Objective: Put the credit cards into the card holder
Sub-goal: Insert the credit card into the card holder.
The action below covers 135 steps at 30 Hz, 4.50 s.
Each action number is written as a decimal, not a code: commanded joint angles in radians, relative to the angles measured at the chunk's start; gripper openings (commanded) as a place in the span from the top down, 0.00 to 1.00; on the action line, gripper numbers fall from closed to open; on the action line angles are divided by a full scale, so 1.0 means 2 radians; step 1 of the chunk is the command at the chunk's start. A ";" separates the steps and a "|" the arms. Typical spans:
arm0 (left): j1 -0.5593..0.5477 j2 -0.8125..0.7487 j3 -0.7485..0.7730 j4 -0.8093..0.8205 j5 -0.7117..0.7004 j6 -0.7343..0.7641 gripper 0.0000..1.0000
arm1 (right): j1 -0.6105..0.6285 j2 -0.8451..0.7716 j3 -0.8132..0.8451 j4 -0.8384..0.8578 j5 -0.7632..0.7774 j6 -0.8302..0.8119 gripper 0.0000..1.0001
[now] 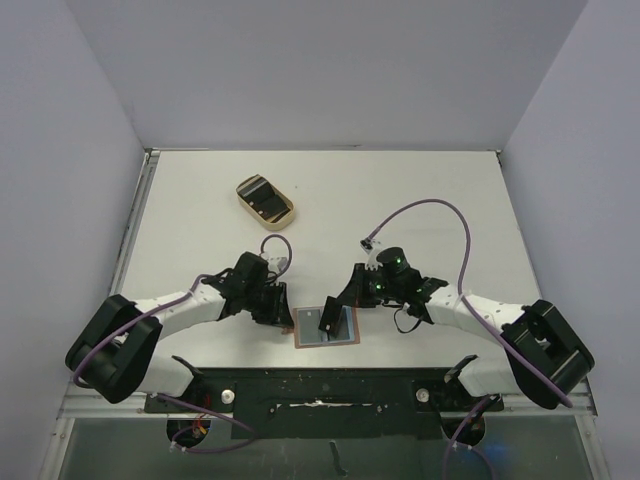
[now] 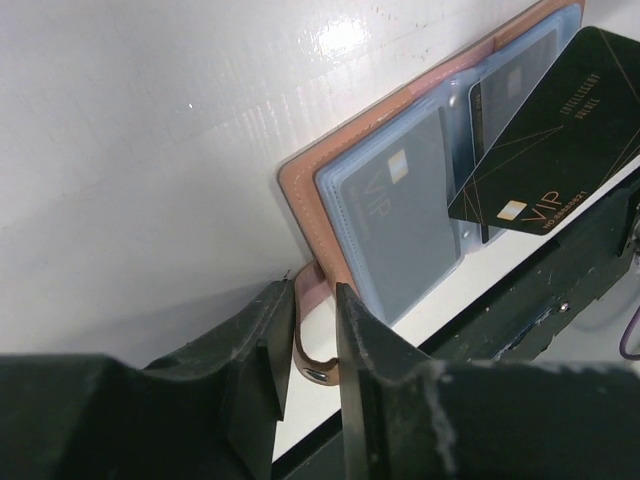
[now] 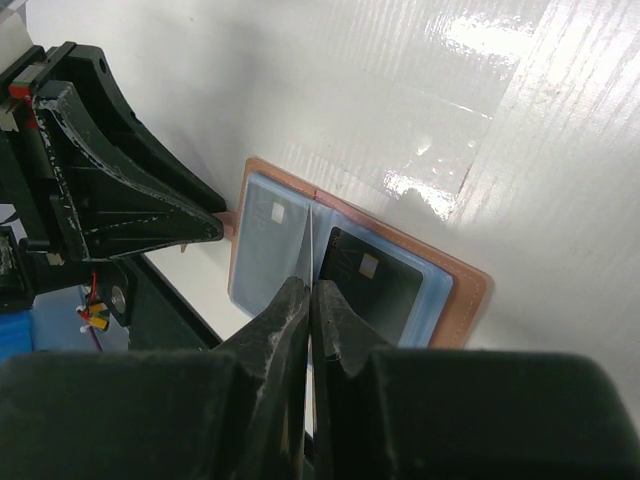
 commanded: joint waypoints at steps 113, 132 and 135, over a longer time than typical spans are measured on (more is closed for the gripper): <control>-0.026 -0.120 -0.164 0.233 -0.103 -0.206 1.00 | 0.119 0.127 0.103 -0.032 0.052 0.034 0.43; -0.037 -0.131 -0.144 0.208 -0.132 -0.197 1.00 | 0.101 0.081 0.094 -0.056 0.061 0.021 0.45; -0.037 -0.142 -0.139 0.198 -0.136 -0.189 1.00 | 0.090 0.048 0.072 -0.059 0.060 0.031 0.42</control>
